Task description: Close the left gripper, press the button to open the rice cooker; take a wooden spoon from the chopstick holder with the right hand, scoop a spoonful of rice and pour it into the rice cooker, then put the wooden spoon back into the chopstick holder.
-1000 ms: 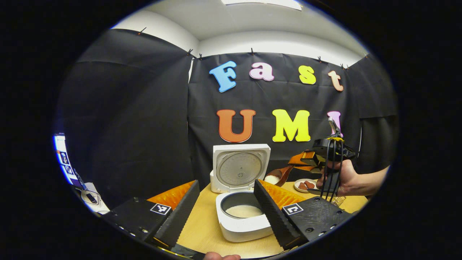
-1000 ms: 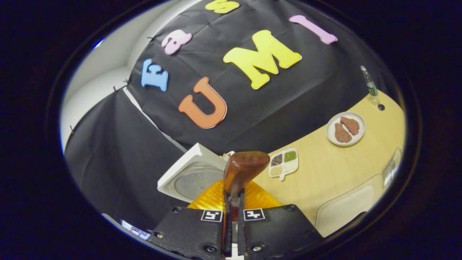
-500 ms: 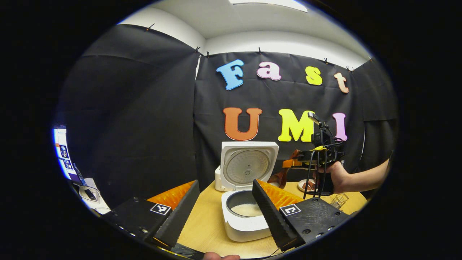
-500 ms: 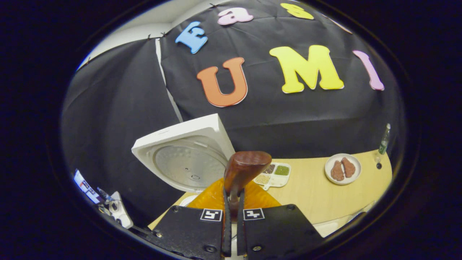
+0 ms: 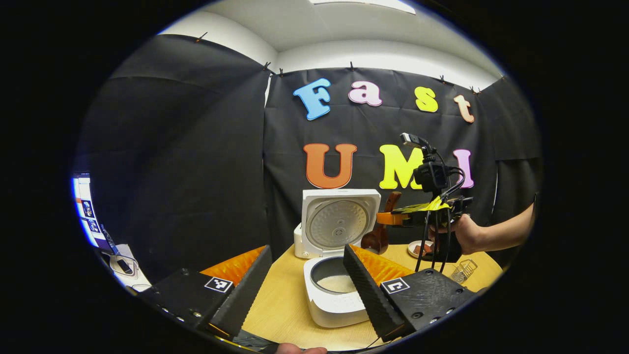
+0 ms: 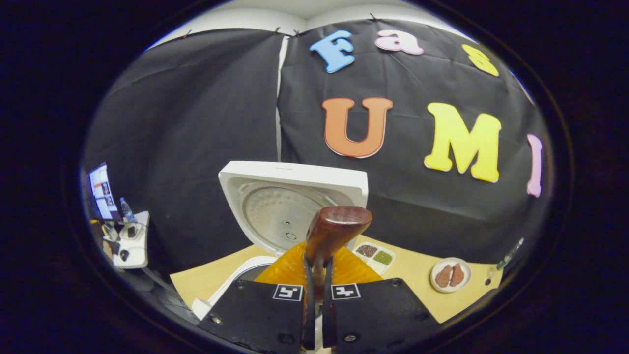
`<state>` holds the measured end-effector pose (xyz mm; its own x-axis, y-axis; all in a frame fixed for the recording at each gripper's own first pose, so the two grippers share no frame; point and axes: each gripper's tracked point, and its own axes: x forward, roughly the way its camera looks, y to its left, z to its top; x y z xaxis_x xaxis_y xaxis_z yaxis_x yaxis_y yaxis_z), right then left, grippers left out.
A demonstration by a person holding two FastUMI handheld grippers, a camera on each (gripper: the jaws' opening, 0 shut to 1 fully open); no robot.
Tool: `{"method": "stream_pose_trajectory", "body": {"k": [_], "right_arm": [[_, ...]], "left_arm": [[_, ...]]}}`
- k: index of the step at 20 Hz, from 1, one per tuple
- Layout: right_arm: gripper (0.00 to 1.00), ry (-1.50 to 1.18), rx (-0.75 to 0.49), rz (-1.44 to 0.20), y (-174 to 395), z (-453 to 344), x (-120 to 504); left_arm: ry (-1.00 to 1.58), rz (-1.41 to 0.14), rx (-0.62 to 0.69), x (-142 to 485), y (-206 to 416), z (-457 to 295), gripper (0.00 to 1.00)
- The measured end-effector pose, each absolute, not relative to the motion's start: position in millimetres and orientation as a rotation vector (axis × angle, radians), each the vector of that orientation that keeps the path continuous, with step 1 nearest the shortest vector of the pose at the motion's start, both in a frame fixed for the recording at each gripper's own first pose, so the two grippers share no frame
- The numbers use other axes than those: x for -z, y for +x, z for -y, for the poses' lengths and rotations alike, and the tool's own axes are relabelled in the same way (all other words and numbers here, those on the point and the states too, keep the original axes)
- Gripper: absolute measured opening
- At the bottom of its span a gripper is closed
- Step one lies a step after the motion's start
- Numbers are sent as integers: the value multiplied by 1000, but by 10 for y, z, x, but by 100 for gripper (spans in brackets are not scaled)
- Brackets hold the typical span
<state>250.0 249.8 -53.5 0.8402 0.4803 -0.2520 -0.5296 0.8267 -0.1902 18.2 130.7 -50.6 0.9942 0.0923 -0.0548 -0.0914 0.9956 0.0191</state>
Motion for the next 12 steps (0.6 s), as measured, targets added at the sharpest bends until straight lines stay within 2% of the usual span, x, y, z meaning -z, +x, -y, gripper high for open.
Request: {"method": "stream_pose_trajectory", "body": {"k": [1,2,3,6,12], "right_arm": [[10,-310,-550,-173,2467,-2544,513],[7,-360,-561,-151,2429,-2583,498],[10,-404,-573,-131,2384,-2631,496],[8,-482,-605,-94,2278,-2746,529],[8,-476,-624,-75,2175,-2781,478]], "left_arm": [[11,-57,-93,510,174,-1308,94],[5,-61,-93,523,162,-1306,94],[1,-64,-93,540,152,-1299,94],[3,-68,-92,540,130,-1273,94],[2,-64,-90,553,91,-1250,94]]}}
